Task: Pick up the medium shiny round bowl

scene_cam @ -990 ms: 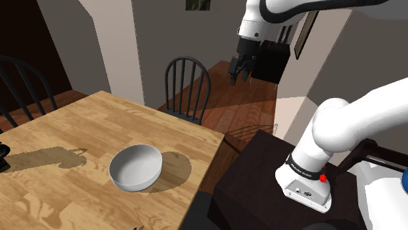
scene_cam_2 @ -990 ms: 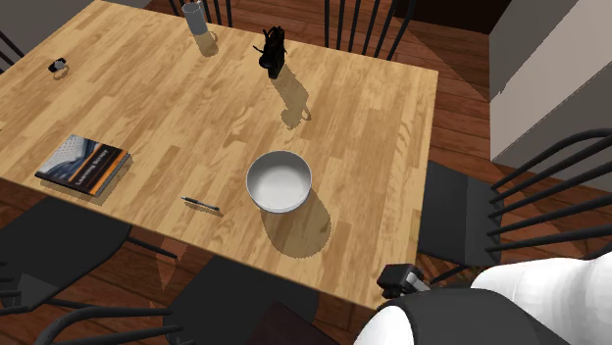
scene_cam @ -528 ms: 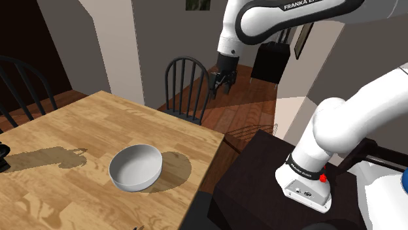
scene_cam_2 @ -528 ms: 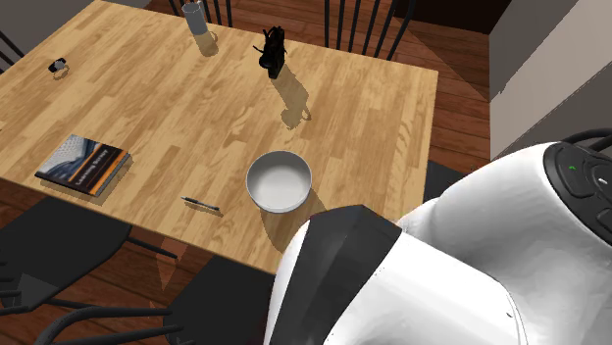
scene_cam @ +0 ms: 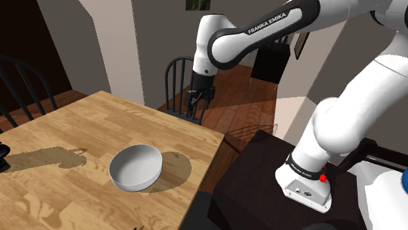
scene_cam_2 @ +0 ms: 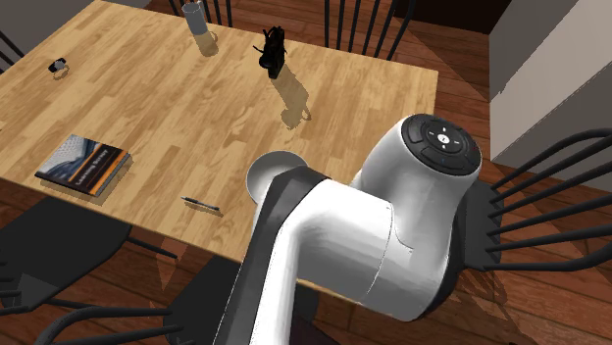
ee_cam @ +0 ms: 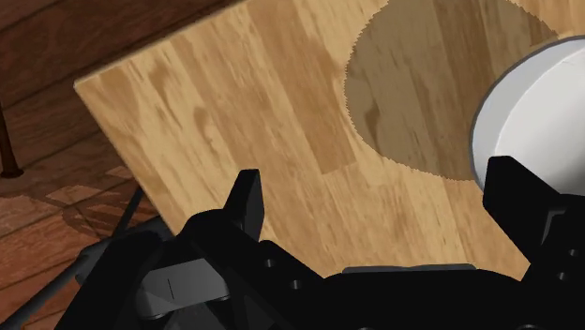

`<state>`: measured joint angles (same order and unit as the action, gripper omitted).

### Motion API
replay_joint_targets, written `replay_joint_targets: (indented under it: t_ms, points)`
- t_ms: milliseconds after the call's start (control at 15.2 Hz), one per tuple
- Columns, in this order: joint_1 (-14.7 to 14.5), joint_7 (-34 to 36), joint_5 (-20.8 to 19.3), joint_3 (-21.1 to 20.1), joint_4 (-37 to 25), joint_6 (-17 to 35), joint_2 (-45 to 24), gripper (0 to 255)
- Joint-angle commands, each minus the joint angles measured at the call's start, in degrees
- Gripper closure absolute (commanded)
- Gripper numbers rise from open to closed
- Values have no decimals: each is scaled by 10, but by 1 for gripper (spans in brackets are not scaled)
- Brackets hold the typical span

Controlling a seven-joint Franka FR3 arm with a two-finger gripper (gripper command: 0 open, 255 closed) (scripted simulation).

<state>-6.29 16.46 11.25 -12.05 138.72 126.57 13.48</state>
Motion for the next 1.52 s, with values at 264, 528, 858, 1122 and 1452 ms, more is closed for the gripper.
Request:
replay_joint_targets:
  t_ms: [264, 528, 858, 1122, 1452]
  points:
    - [-16, 58, -22, -34, -59, 69, -124, 0]
    - [-32, 102, -52, -46, -113, 104, -211, 0]
    - [-64, 155, -95, -44, -196, 131, -321, 0]
    - [-80, 172, -111, -38, -229, 147, -371, 0]
    - [-85, 175, -119, -32, -227, 177, -400, 0]
